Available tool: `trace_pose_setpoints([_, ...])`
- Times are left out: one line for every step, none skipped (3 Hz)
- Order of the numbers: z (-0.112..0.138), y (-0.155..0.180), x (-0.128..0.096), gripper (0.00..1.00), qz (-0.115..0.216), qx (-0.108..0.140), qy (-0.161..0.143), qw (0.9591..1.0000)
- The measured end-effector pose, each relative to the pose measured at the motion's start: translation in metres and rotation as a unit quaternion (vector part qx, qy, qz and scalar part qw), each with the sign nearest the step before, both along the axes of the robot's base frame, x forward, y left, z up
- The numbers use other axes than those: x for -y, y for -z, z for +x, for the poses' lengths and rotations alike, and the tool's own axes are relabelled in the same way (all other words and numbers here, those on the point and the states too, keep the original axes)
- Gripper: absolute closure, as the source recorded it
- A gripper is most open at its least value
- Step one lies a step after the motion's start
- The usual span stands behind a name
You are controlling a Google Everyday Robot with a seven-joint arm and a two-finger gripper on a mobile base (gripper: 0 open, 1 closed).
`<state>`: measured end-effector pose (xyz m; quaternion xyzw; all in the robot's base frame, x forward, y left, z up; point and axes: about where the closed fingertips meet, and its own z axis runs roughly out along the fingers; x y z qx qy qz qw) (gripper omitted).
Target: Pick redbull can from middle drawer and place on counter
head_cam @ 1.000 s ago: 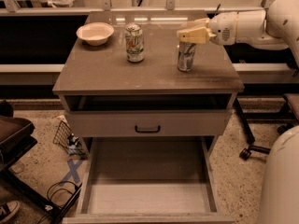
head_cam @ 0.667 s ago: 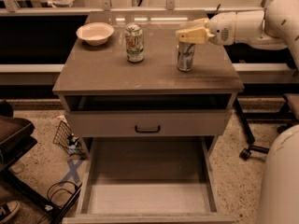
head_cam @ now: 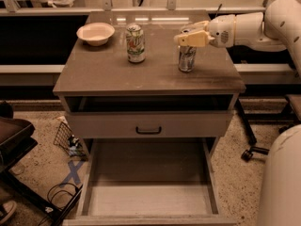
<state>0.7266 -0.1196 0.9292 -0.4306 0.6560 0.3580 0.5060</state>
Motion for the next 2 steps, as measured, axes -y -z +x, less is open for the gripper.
trace_pose_setpoints([0.0005, 0.0008, -0.0034, 0.00, 0.000, -0.001, -0.003, 1.0000])
trace_pose_setpoints([0.0005, 0.0009, -0.0036, 0.00, 0.001, -0.001, -0.003, 1.0000])
